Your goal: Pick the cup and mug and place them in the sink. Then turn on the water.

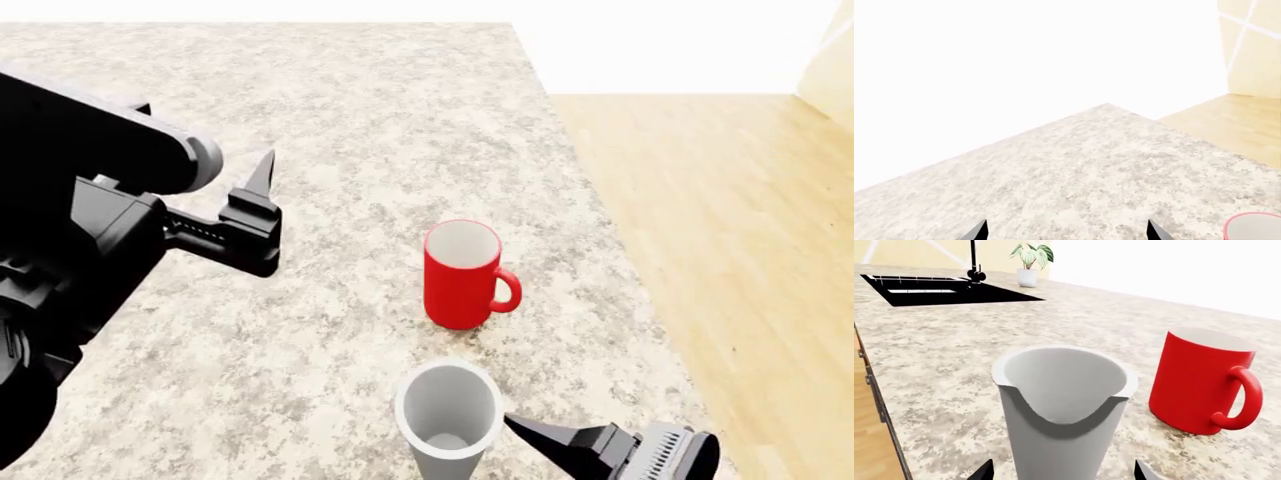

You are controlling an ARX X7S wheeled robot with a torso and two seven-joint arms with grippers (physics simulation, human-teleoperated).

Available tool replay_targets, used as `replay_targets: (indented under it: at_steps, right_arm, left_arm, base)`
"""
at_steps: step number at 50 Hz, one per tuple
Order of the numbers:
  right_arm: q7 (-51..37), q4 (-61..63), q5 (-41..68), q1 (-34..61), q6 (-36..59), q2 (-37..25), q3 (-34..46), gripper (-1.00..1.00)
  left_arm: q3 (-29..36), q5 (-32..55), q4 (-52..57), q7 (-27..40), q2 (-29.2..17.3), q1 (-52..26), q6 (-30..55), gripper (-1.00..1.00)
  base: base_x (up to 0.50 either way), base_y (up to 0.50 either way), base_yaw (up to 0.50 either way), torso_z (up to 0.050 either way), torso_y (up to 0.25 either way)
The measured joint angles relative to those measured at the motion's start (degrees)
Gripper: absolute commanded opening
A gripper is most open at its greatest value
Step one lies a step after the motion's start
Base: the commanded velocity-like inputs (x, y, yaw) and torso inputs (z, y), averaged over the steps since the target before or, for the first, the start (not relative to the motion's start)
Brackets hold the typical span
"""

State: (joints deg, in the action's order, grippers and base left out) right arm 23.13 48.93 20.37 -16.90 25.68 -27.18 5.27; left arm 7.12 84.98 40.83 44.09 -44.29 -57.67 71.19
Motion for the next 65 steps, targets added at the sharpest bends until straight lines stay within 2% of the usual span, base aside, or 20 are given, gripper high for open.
replay_targets:
  at_steps: [53, 54, 65]
  right_arm:
    - [-0.7, -3.2, 0.0, 7.9, 3.4, 1.7, 6.9, 1.00]
    - [-0.7, -3.2, 0.0, 7.9, 3.4, 1.7, 7.0, -1.00]
    - [-1.5, -3.5, 0.5, 8.4, 3.5, 1.9, 7.1, -1.00]
  left_arm:
    - [0.2, -3.1, 0.2, -2.5, -1.3, 3.6, -3.4, 1.00]
    - [0.2, -3.1, 0.2, -2.6, -1.4, 3.7, -3.4, 1.00]
    - [0.0, -3.4, 0.2, -2.9, -1.8, 4.4, -4.1, 1.00]
  base:
    - [0.00, 0.00, 0.00, 0.000, 0.000]
    - [0.00, 0.00, 0.00, 0.000, 0.000]
    - [0.00, 0.00, 0.00, 0.000, 0.000]
